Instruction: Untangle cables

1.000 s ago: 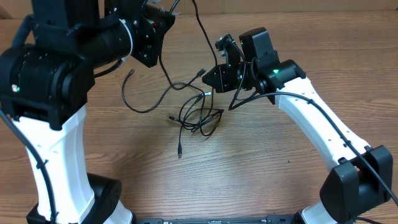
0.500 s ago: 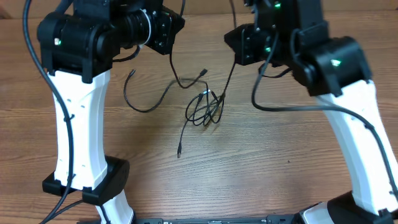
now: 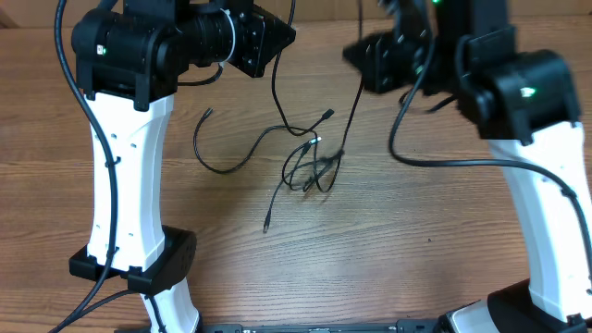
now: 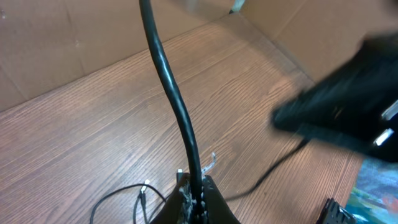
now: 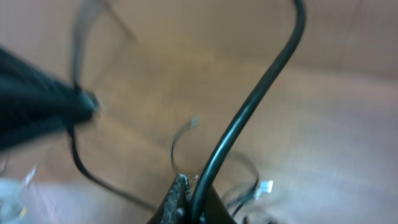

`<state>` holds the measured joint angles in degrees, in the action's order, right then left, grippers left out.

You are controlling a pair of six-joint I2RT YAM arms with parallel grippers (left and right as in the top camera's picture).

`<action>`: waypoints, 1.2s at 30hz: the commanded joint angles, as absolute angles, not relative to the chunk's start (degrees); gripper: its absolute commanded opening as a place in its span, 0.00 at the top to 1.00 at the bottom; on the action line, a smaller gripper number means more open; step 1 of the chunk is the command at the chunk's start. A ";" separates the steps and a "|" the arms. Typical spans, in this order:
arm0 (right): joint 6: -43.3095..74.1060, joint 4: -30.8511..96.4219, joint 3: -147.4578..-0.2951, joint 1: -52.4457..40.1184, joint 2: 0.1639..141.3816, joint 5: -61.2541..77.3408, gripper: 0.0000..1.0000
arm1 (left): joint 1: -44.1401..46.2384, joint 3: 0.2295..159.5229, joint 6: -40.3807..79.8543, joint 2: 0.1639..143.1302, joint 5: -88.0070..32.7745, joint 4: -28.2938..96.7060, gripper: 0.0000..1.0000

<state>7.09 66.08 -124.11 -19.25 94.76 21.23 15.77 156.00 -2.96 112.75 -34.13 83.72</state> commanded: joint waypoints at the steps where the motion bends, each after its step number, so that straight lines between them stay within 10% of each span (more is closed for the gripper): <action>1: 5.85 63.37 -128.55 -17.04 93.95 22.37 0.96 | 16.45 156.20 -2.11 113.16 -35.62 83.48 0.96; 15: 5.91 43.29 -128.73 -14.52 93.38 38.17 0.96 | 16.45 156.11 -2.15 113.16 -34.85 81.93 0.96; 20: 3.75 56.25 -128.64 -14.76 94.43 47.88 0.96 | 16.45 156.11 -2.13 113.16 -33.23 82.04 0.96; 27: 1.61 75.81 -128.64 -14.76 95.83 22.02 0.96 | 16.58 156.11 -1.28 113.16 -33.30 82.24 0.96; 36: 1.39 83.92 -128.64 -15.22 97.78 28.67 0.96 | 16.64 156.11 21.91 113.16 -34.50 79.13 0.96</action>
